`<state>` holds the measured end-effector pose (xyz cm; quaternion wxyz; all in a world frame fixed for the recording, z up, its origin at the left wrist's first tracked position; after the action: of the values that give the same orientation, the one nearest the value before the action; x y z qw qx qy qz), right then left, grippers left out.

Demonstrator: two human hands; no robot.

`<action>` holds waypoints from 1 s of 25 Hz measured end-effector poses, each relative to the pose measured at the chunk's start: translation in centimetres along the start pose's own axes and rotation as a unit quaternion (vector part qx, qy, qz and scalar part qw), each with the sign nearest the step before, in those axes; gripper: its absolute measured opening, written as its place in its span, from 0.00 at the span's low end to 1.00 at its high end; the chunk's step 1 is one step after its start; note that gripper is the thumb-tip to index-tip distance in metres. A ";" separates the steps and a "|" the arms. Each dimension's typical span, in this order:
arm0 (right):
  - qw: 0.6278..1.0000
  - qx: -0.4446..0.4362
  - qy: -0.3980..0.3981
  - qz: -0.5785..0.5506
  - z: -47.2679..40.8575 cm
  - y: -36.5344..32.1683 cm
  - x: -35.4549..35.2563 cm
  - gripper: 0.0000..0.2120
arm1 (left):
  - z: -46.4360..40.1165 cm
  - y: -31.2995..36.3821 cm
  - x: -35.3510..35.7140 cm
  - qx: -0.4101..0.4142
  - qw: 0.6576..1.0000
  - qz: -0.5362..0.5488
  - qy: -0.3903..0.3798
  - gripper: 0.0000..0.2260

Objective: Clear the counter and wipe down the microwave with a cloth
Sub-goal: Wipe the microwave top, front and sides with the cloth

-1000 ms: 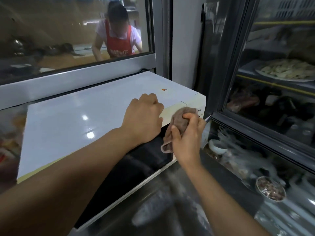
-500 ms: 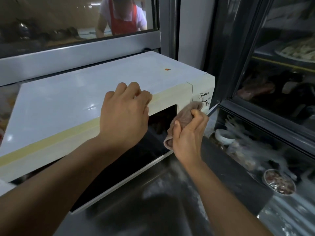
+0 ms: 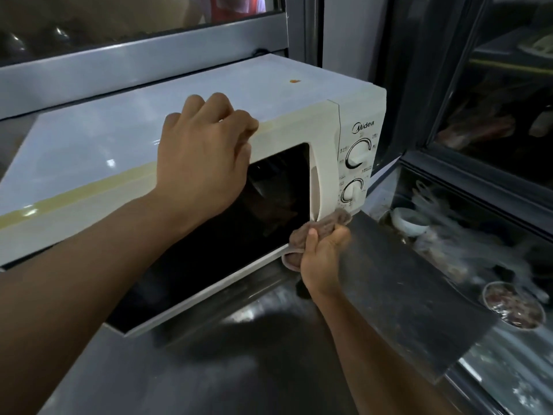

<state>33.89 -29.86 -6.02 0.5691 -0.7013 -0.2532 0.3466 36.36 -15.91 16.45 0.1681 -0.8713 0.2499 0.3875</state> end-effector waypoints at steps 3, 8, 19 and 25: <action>0.999 0.034 0.006 0.001 2.7 -0.1 2.1 0.19 | 0.5 0.2 -0.3 0.027 0.999 -0.017 -0.021 0.19; 0.986 0.129 0.062 -0.089 0.4 0.0 1.8 0.18 | 2.6 -0.8 -1.6 0.001 0.998 -0.063 0.003 0.16; 0.987 0.091 0.007 -0.133 4.6 -0.7 4.2 0.09 | 3.3 -1.6 -1.5 -0.037 0.997 -0.068 0.003 0.15; 0.988 0.126 0.019 -0.091 3.3 -0.4 3.5 0.11 | 5.5 -2.4 -3.2 -0.010 0.999 -0.031 -0.024 0.23</action>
<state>33.60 -25.10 -6.73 0.6871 -0.6042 -0.2595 0.3089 32.62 -10.31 15.60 0.1775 -0.8704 0.2150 0.4057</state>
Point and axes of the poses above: each hand's wrist, its own z-axis away from the middle knuckle, its own x-axis out of the palm, y = z × x, the point moved 5 cm from there along -z, towards the middle knuckle
